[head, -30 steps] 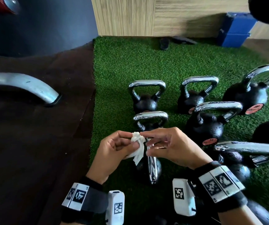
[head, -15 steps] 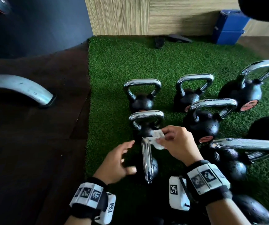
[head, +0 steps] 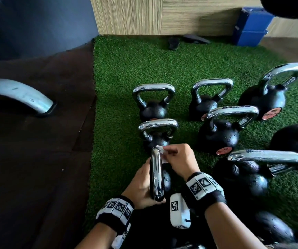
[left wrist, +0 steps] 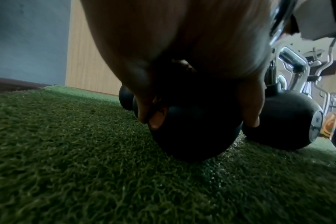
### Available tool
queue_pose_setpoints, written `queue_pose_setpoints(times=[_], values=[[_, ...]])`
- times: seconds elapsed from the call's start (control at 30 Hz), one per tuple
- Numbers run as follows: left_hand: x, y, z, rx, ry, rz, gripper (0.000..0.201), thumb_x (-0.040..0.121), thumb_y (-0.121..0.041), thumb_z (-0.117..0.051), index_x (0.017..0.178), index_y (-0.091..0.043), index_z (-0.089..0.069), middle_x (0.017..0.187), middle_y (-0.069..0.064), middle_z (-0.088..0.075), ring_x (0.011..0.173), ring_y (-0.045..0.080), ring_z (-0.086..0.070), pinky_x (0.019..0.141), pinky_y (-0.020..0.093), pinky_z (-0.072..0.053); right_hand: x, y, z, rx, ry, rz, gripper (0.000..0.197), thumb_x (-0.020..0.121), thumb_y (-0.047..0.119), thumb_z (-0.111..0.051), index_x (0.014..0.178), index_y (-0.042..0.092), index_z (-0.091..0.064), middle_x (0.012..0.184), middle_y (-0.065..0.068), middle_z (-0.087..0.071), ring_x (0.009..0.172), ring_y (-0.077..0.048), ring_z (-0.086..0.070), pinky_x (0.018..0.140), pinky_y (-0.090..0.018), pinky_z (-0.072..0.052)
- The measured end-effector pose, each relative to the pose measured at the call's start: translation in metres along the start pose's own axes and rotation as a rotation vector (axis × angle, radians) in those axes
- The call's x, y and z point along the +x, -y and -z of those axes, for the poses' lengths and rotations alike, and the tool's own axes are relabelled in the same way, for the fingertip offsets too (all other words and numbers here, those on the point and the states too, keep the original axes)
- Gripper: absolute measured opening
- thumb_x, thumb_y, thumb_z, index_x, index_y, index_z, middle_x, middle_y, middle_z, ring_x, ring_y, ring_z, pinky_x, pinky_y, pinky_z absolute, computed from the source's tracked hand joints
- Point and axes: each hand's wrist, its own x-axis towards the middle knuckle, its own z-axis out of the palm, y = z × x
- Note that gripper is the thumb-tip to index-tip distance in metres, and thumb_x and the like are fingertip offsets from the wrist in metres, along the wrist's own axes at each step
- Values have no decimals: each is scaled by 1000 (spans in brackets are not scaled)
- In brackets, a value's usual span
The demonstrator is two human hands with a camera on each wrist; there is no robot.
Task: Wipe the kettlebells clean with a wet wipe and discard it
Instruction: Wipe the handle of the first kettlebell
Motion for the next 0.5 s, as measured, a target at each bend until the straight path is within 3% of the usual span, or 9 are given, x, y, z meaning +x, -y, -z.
queue_pose_setpoints(times=[0.07, 0.13, 0.2, 0.3, 0.37, 0.43, 0.5], values=[[-2, 2, 1, 34, 9, -19, 127, 66, -29, -95, 152, 12, -10, 161, 12, -24, 151, 19, -24, 124, 39, -23, 2, 3, 2, 15, -15, 51, 47, 79, 14, -79, 87, 58, -64, 59, 34, -63, 59, 15, -59, 58, -4, -44], [-2, 5, 3, 20, 35, 19, 132, 65, -32, -95, 156, 0, -5, 162, -3, -16, 151, 2, -16, 123, 23, -16, 5, 2, 1, 12, 13, 46, 23, 79, 14, -79, 86, 36, -78, 58, 22, -66, 59, 8, -59, 57, -5, -44], [0, 6, 5, -10, 64, 87, 136, 63, -36, -95, 157, -19, 2, 161, -11, -16, 150, -4, -14, 123, 19, -15, 9, 2, 2, 1, 38, 11, 10, 80, 14, -79, 88, 20, -81, 66, 13, -69, 61, 4, -59, 60, -8, -45], [2, 14, 7, -12, 98, 64, 135, 64, -41, -93, 154, -45, 7, 163, -5, -19, 151, 7, -20, 124, 23, -16, 10, 5, 6, 105, 57, -27, 19, 79, 8, -79, 82, 27, -81, 76, 8, -75, 71, -3, -69, 72, -22, -56], [2, 18, 8, -18, 102, 50, 128, 65, -44, -92, 153, -54, 1, 160, -18, -20, 148, -1, -22, 121, 14, -17, 4, 8, 9, 211, 88, -36, 25, 77, 4, -80, 77, 29, -79, 78, 4, -77, 76, -16, -74, 73, -31, -61], [1, 22, 9, -20, 108, 79, 122, 64, -47, -92, 153, -50, -8, 156, -24, -22, 144, -8, -23, 119, 11, -19, -2, 15, 13, 259, 158, -22, 16, 76, 5, -82, 82, 20, -80, 79, -2, -77, 75, -22, -75, 69, -33, -62], [2, 25, 8, -20, 119, 143, 125, 61, -43, -94, 156, -34, -13, 154, -20, -27, 143, -10, -24, 120, 14, -21, -2, 23, 16, 323, 220, -52, 12, 76, 1, -81, 82, 11, -79, 79, -13, -76, 74, -28, -75, 67, -36, -63]])
